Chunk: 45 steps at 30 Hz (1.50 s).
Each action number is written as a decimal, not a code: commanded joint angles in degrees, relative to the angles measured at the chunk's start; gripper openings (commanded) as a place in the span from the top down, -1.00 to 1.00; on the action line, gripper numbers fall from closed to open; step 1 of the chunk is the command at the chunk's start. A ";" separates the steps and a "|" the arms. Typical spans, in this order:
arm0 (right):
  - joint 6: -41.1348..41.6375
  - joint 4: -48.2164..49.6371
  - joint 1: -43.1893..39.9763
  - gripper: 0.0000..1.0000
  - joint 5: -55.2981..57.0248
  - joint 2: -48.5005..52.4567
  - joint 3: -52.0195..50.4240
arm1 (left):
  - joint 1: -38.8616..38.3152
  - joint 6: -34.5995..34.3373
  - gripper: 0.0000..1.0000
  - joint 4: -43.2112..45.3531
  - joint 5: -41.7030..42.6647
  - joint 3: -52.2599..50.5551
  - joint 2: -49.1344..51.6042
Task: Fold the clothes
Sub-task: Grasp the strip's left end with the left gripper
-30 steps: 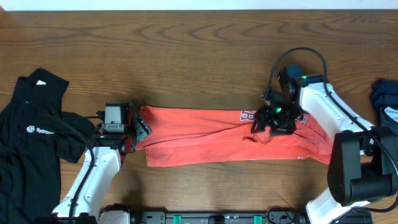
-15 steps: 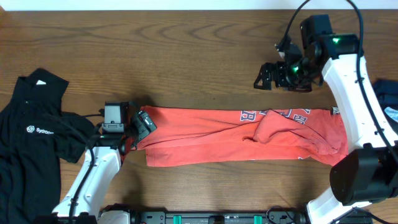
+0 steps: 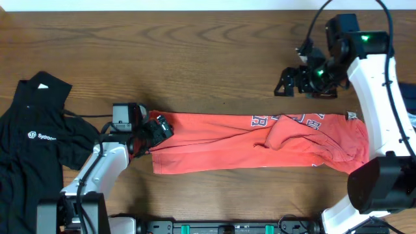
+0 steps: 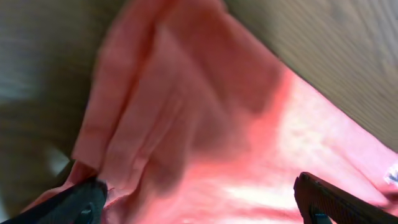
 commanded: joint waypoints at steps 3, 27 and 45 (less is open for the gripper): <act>-2.14 -0.11 -2.16 -0.99 -1.73 -0.98 1.16 | -0.13 4.87 -0.96 -0.76 8.55 -1.07 2.40; -2.93 3.06 -3.67 -0.99 -2.16 -0.98 0.90 | -0.13 7.41 0.86 7.82 24.72 -1.07 2.40; -1.60 7.02 -4.31 -0.99 -2.58 -0.98 0.90 | -2.73 2.43 0.88 16.09 31.04 -0.90 1.46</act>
